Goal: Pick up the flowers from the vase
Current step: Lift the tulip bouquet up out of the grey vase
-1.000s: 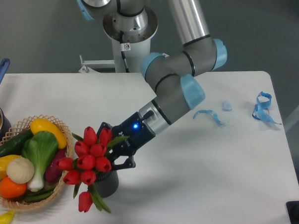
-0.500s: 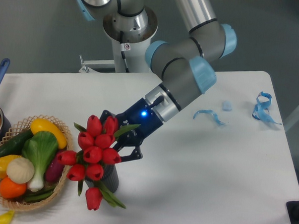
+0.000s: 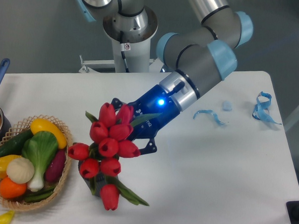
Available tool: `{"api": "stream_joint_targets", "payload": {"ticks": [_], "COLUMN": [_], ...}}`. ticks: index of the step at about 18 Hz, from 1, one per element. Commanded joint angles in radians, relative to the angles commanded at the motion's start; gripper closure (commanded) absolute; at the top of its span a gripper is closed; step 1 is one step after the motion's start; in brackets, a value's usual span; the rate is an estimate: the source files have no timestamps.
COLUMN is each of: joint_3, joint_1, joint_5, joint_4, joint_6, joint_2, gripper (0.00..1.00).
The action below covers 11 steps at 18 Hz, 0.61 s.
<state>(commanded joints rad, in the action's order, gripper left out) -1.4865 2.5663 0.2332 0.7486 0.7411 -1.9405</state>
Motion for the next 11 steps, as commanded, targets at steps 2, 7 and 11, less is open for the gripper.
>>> {"api": "stream_joint_targets", "payload": {"ticks": [2,7,11], "joint_3": [0.028,0.058,0.054], "joint_1": [0.014,0.058,0.095], "joint_5": [-0.012,-0.046,-0.023], "joint_4": [0.000,0.002,0.003], "joint_6": [-0.008,-0.008,0.017], "joint_2": [-0.003,-0.008,-0.014], "gripper": [0.67,0.67,0.67]}}
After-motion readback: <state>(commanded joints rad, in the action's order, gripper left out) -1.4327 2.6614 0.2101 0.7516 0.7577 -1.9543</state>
